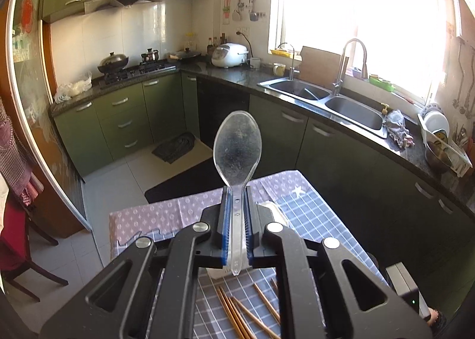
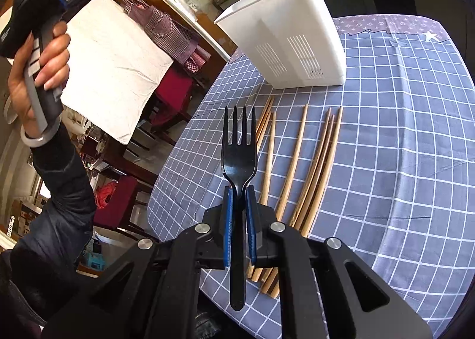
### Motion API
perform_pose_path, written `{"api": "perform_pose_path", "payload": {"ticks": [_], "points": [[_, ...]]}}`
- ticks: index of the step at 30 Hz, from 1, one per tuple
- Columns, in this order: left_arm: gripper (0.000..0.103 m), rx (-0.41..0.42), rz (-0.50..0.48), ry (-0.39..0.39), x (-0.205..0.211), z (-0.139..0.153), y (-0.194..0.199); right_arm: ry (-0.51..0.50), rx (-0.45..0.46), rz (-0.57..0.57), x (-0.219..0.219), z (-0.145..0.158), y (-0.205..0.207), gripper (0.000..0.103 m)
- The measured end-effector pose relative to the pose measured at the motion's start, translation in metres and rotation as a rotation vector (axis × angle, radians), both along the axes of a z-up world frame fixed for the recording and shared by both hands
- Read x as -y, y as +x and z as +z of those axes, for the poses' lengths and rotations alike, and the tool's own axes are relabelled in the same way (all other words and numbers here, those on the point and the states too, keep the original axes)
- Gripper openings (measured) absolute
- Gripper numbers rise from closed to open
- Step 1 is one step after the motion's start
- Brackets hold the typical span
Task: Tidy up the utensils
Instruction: 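Drop the spoon into the white holder with the left gripper while the right drops the fork in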
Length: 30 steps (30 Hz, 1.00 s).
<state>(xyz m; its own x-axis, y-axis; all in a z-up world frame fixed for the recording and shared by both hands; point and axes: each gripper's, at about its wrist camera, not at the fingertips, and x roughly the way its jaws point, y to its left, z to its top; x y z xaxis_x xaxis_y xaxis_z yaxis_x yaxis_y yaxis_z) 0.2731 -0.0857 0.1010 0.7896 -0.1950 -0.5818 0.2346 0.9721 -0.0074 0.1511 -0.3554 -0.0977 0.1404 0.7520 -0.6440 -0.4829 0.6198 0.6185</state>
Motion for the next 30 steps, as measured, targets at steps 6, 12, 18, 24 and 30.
{"api": "perform_pose_path", "payload": {"ticks": [6, 12, 18, 24, 30], "points": [[0.008, -0.001, 0.055, 0.005, 0.005, -0.031, 0.051, 0.032, 0.030, -0.036, 0.009, 0.009, 0.008, 0.010], [0.014, -0.127, 0.077, 0.011, -0.002, -0.096, 0.071, 0.072, 0.110, -0.086, 0.013, 0.043, 0.019, 0.010], [0.041, -0.103, 0.079, -0.018, -0.017, -0.110, 0.049, 0.138, 0.273, -0.177, 0.002, 0.103, 0.051, 0.010], [0.052, -0.075, 0.086, -0.061, -0.041, -0.112, -0.005, 0.143, 0.494, -0.388, -0.017, 0.151, 0.109, 0.010], [0.057, -0.082, 0.105, -0.088, -0.067, -0.131, -0.059, -0.029, 0.631, -0.520, -0.057, 0.145, 0.157, 0.010]]}}
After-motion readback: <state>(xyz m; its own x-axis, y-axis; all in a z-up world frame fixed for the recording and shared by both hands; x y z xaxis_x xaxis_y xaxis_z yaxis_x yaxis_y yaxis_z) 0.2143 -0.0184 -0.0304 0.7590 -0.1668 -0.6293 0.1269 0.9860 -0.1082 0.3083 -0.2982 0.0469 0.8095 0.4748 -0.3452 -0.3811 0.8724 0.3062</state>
